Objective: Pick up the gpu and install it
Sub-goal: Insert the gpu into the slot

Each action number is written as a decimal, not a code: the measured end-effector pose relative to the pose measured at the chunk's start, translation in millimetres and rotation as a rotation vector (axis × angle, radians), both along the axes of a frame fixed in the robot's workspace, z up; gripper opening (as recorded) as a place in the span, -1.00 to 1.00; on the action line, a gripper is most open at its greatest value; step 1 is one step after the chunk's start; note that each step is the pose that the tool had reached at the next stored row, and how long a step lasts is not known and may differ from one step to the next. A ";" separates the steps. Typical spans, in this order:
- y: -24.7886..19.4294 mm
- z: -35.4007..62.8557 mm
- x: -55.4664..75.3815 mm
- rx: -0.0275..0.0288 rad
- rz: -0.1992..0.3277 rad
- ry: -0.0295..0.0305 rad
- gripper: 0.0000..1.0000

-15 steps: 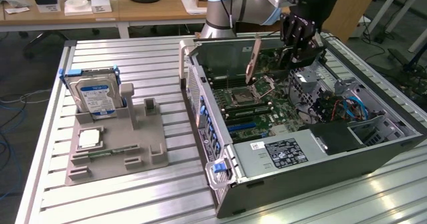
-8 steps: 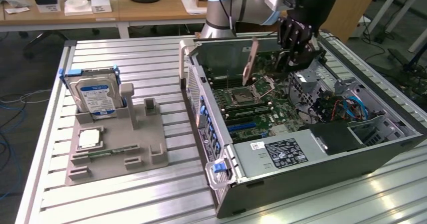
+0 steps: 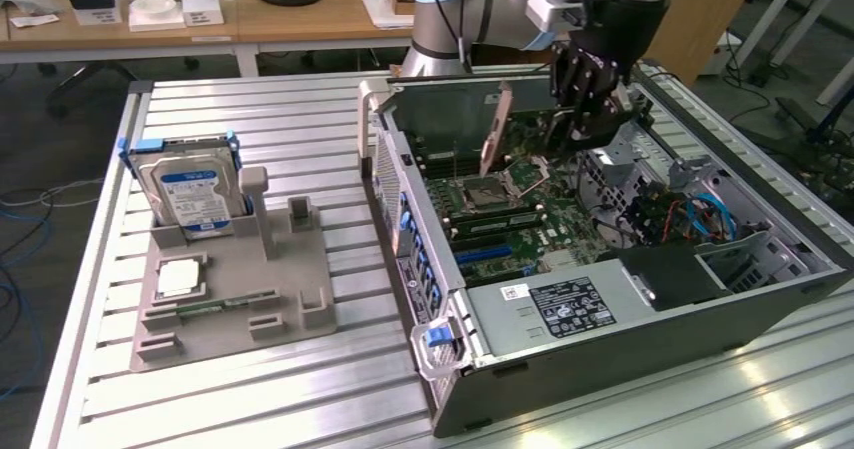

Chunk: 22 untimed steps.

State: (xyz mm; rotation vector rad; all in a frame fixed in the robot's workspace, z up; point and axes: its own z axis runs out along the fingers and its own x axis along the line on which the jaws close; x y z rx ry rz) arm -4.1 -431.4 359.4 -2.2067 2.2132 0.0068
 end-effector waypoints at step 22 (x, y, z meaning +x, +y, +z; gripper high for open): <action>0.2 -33.7 -17.5 -0.0006 -0.002 0.0122 -0.44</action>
